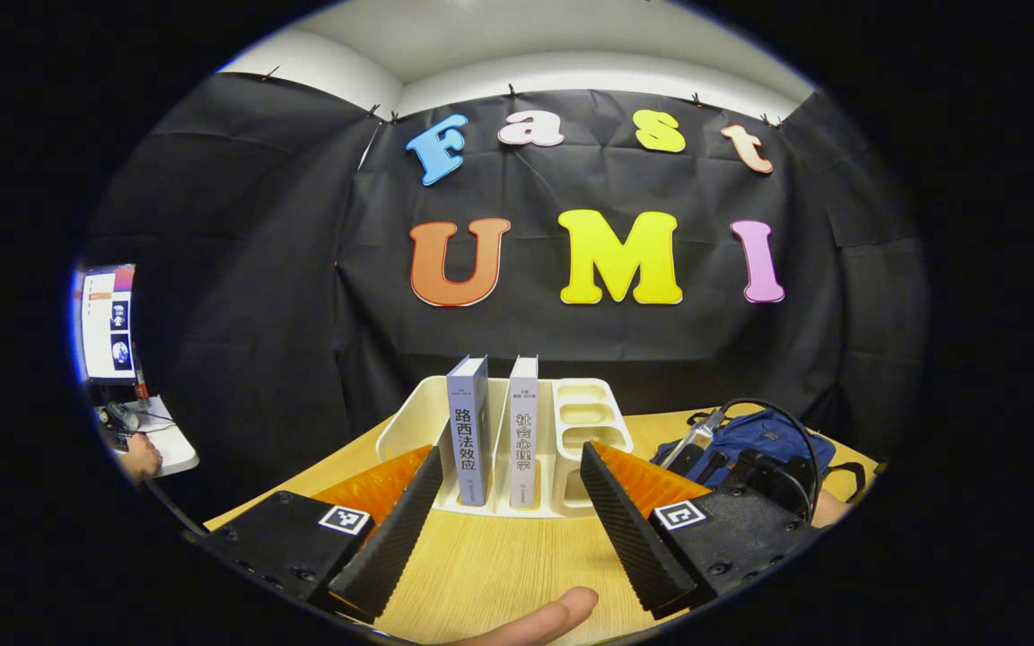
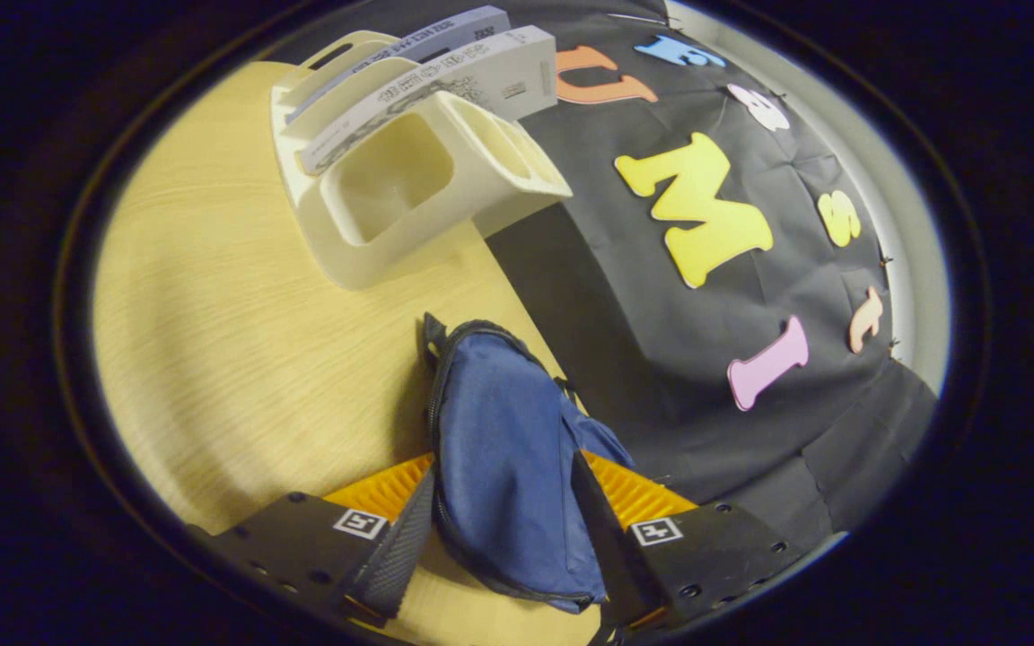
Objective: Open the schoolbag, grab two books from the bookshelf and put them into the schoolbag.
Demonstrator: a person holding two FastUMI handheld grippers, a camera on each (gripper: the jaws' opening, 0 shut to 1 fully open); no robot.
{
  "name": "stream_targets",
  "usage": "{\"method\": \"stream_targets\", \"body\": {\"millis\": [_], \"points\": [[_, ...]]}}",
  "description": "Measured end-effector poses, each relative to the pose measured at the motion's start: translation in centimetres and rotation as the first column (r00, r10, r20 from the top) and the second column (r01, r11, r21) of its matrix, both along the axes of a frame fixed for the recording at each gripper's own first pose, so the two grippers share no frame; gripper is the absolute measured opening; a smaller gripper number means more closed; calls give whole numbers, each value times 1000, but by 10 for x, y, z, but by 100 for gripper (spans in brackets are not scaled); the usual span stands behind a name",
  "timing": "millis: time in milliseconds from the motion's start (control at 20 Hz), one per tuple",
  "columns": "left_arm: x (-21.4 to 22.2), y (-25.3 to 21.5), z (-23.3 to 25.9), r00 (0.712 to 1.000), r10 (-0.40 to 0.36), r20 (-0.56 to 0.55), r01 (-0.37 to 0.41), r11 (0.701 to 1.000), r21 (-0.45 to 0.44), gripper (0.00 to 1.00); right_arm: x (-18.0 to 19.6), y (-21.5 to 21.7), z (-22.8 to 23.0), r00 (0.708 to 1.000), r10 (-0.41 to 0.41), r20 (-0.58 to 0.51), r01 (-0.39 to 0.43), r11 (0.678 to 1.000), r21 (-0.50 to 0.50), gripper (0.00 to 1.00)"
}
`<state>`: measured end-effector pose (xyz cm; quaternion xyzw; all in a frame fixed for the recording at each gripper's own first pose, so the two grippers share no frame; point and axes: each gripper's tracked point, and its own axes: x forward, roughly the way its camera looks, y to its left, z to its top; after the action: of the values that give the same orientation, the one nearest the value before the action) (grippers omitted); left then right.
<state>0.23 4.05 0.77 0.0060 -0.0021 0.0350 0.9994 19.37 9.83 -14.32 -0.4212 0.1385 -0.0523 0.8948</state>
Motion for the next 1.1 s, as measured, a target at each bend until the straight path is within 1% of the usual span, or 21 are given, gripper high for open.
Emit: {"method": "stream_targets", "body": {"millis": [50, 100, 150, 200, 250, 300, 350, 400, 450, 500, 550, 600, 650, 700, 750, 800, 900, 1000, 1050, 1100], "points": [[1, 0, 0, 1000, 0, 1, 0, 1000, -7, 99, 2, 1, 7, 1000, -4, 11, 4, 1000, 20, 76], [0, 2, -1, 1000, 2, 0, -2, 1000, -16, 99, 5, 1, 14, 999, -19, 27, 18, 999, 26, 77], [2, 0, -2, 1000, 1, -5, -1, 1000, -22, 99, 9, 1, 19, 999, -35, 41, 34, 999, 29, 69], [3, -1, -4, 1000, -2, -10, 2, 1000, -25, 99, 15, 0, 20, 998, -53, 38, 51, 998, 35, 68], [5, -1, -4, 1000, -4, -13, 3, 1000, -26, 99, 24, 0, 17, 998, -62, 30, 60, 997, 56, 76], [4, 1, -4, 1000, -1, -13, 1, 1000, -27, 99, 34, 2, 12, 997, -71, 26, 69, 993, 91, 75], [5, 3, -4, 1000, 2, -14, -2, 1000, -28, 99, 42, 2, 8, 996, -88, 20, 85, 990, 109, 67], [4, 4, -5, 1000, 2, -15, -3, 1000, -30, 99, 49, 0, 7, 994, -107, 26, 103, 988, 114, 52], [4, 4, -4, 1000, 3, -16, -3, 1000, -30, 99, 54, -2, 8, 992, -122, 37, 116, 986, 120, 61], [4, 4, -4, 1000, 3, -15, -4, 1000, -29, 100, 60, -4, 9, 990, -128, 50, 120, 983, 135, 52], [4, 4, -4, 1000, 3, -11, -3, 1000, -29, 99, 61, -5, 9, 989, -135, 55, 124, 978, 169, 55], [4, 5, -5, 1000, 3, -11, -3, 1000, -29, 99, 65, -4, 5, 991, -129, 43, 118, 972, 203, 34], [5, 5, -5, 1000, 4, -13, -4, 1000, -30, 99, 63, -7, 5, 990, -140, 35, 128, 965, 230, 35], [5, 6, -7, 1000, 6, -15, -6, 999, -34, 99, 68, -5, 4, 990, -141, 25, 130, 957, 259, 19], [6, 6, -9, 1000, 6, -22, -6, 999, -38, 99, 67, -4, 7, 991, -133, 20, 123, 954, 275, 9], [7, 6, -9, 1000, 1, -25, -2, 999, -40, 99, 64, -5, 10, 991, -135, 9, 127, 951, 282, 11], [7, 6, -11, 999, -5, -32, 4, 999, -44, 99, 64, -8, 14, 992, -127, -17, 126, 942, 310, 11], [8, 7, -11, 1000, 1, -30, -3, 999, -46, 99, 64, -11, 16, 992, -120, -49, 130, 927, 351, 12], [9, 7, -11, 1000, 2, -30, -3, 999, -45, 99, 63, -15, 21, 992, -116, -58, 129, 918, 375, 12], [10, 6, -11, 1000, 1, -31, -2, 999, -41, 99, 62, -18, 28, 992, -112, -62, 128, 909, 397, 9]]}}
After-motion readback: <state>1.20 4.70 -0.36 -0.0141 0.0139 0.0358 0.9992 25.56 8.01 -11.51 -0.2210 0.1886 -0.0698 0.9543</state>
